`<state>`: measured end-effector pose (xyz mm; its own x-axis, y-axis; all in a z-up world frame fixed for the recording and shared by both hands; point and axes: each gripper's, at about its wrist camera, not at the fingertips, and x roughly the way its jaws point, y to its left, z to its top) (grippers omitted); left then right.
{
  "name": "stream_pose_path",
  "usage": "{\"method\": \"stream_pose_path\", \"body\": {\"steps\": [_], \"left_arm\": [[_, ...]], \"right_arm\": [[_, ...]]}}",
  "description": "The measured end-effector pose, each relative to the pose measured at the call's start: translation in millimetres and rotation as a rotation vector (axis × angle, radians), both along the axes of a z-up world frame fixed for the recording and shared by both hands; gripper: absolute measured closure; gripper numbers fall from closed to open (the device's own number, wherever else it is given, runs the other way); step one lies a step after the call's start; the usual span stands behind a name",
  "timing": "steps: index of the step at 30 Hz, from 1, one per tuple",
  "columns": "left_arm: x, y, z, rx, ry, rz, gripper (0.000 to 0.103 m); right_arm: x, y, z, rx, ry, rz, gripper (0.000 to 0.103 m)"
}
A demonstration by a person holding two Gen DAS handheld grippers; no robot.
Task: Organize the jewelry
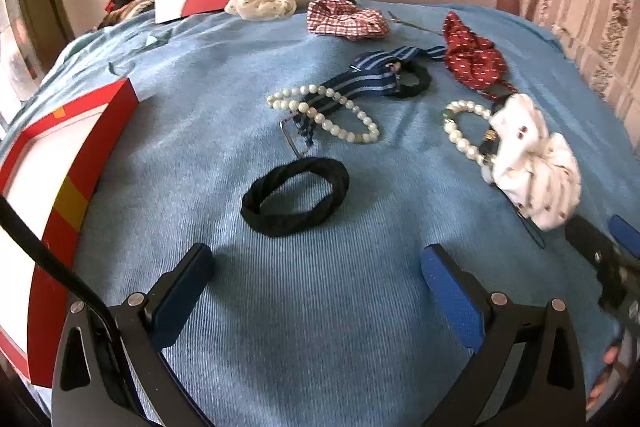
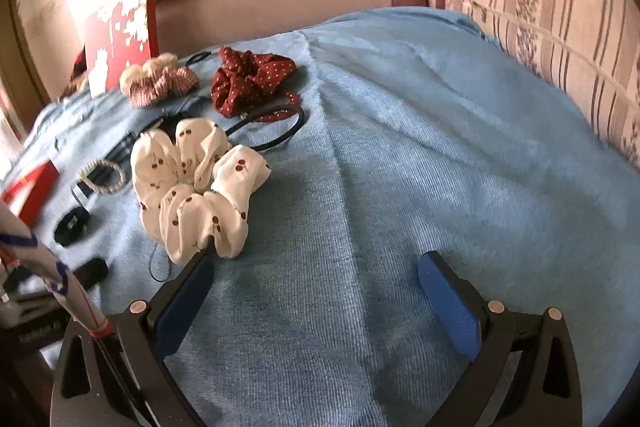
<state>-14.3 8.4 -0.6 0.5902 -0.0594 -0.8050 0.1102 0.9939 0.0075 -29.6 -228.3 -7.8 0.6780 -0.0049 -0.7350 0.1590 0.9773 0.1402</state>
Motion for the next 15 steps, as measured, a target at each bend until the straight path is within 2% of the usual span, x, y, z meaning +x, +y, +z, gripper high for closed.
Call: {"method": "stream_pose_path", "body": {"steps": [3, 9, 12, 13, 15], "left_arm": [[-16, 4, 3, -0.010, 0.000, -0.029, 0.000], [-71, 12, 4, 0.016, -0.066, -0.021, 0.000], [-95, 19, 5, 0.005, -0.085, -0.027, 0.000], [-88, 13, 6, 0.016, -0.079, -0.034, 0.000], [-97, 16, 9, 0.030, -0.068, -0.045, 0.000]], "right_arm": [[-5, 0, 0, 0.017, 0.002, 0.001, 0.000], [-4, 21, -4, -0.134, 0.062, 0.026, 0.000], [-9, 22, -4, -0.137, 0.056, 0.019, 0.000], [-12, 21, -3, -0.139, 0.052, 0.017, 0.000], [-17, 22, -3, -0.151, 0.044, 0.018, 0.000]]}}
